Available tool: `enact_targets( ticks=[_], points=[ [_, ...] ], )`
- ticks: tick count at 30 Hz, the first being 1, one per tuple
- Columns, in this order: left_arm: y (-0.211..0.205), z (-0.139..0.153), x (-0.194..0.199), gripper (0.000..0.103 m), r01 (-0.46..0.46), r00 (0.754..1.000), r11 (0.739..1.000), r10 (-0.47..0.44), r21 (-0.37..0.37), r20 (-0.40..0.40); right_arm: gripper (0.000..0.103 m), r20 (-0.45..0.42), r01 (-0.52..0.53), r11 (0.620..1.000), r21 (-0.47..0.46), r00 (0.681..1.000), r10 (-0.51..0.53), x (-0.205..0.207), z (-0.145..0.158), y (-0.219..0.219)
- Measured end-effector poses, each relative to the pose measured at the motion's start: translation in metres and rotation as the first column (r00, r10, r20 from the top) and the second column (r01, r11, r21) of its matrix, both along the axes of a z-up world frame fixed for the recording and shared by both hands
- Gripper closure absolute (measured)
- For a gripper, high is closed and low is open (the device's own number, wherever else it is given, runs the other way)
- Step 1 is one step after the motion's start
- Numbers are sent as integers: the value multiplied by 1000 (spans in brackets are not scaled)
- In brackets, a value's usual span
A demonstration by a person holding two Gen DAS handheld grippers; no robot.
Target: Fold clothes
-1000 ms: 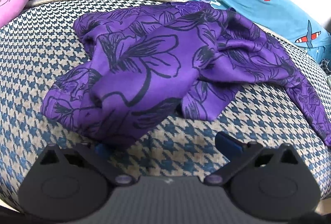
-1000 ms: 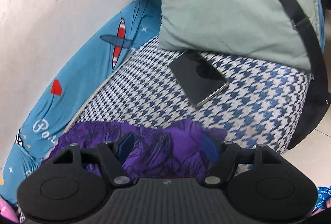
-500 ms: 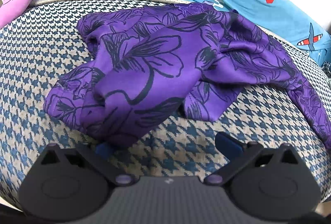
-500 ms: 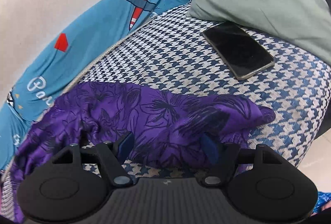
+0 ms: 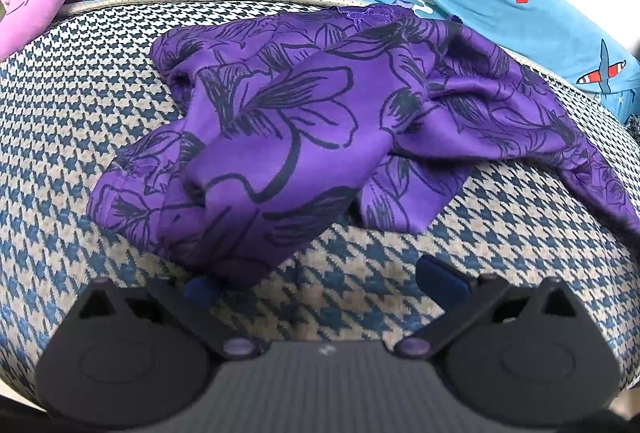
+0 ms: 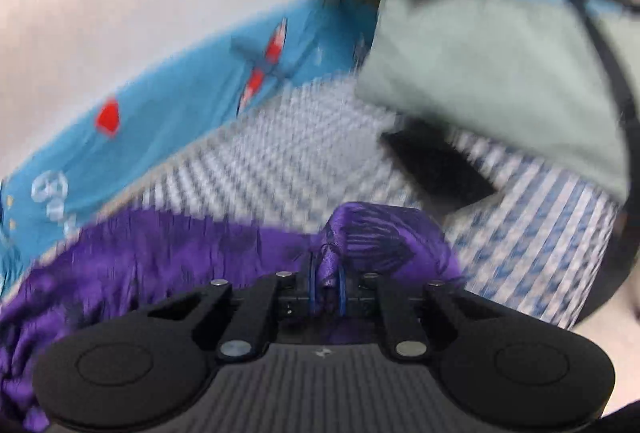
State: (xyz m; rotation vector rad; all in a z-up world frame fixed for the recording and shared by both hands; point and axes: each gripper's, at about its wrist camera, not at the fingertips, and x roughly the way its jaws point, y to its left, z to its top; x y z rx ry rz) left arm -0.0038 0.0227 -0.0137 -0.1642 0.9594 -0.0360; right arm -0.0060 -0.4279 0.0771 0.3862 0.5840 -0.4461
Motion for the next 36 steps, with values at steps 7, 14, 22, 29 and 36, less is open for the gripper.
enact_targets(
  ticks=[7,14,22,29,36],
  points=[
    [0,-1,-1,0,1,1000,1000,-1,17,4,67,96,170,984,-57,982,-164,-18,17,-4],
    [0,0,-2,0,2,1000,1000,-2,28,21,53,119,109,990,-93,988,-97,-22,25,7],
    [-1,2,-8,0,19,999,999,-20,43,37,46,75,-143,988,-65,986,148,-19,18,45],
    [0,3,-12,0,26,998,998,-29,51,48,44,30,-361,931,-56,931,363,-22,7,87],
    [5,3,-17,0,17,999,999,-19,50,48,43,-78,-548,836,-25,835,545,-30,-17,131]
  ],
)
